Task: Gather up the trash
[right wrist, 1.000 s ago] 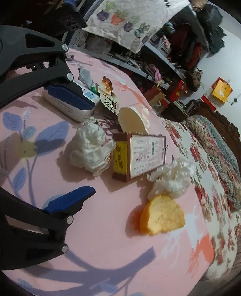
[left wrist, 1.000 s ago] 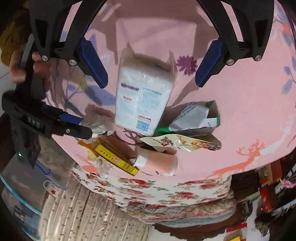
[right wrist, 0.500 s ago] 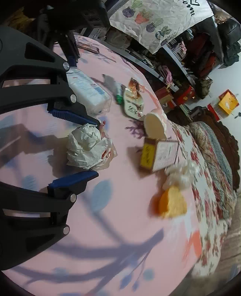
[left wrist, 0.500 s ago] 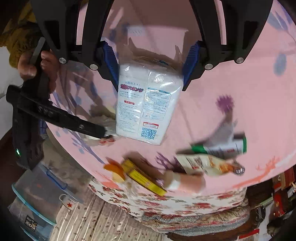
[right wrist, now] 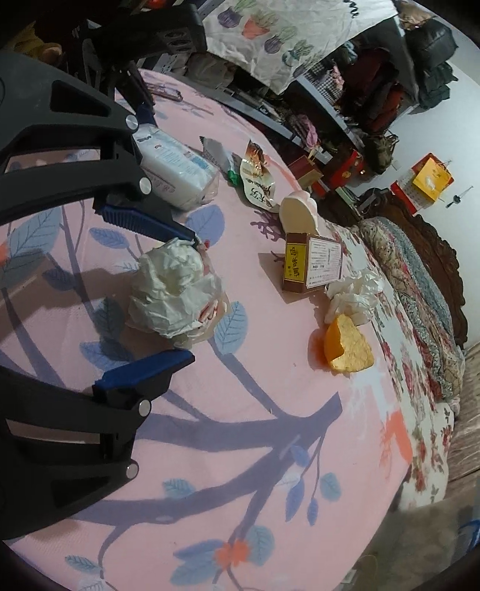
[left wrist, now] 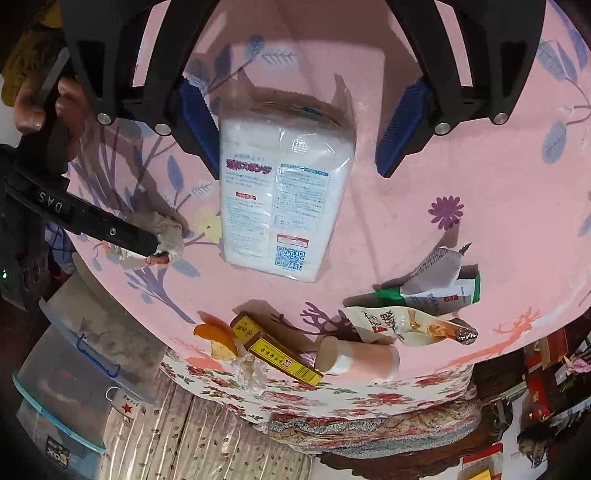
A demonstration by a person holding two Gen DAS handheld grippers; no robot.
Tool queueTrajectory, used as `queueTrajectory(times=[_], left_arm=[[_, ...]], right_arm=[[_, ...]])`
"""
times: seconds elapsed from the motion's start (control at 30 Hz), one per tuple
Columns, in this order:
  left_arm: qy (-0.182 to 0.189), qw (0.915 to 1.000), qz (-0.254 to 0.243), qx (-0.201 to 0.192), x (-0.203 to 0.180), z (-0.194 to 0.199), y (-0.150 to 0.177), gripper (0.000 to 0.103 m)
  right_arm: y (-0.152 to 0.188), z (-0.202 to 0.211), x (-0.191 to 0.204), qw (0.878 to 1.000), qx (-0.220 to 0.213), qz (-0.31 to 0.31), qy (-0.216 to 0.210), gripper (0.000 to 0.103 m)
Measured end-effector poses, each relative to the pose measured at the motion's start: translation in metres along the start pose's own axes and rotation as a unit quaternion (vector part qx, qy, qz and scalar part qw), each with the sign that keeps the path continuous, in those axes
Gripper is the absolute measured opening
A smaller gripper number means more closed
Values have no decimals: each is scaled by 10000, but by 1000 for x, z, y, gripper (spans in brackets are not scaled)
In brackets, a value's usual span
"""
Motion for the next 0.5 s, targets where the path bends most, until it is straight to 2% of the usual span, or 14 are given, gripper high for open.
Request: queueTrajectory(times=[0.5], left_arm=[[54,9999,-91,-21,-3,-4,-2,86]], right_arm=[[1,-3,2,9999,44,126,40,68]])
Point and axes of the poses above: each gripper's, at about its wrist camera, not at the fingertips, and z roughly against the way its jaws point, x to its left, y to its underside, the point moved 10 cm from there along -z, roughly the way its jaws point, and after that the axes turned 4 degrees about -x, right-handed, at the moved point
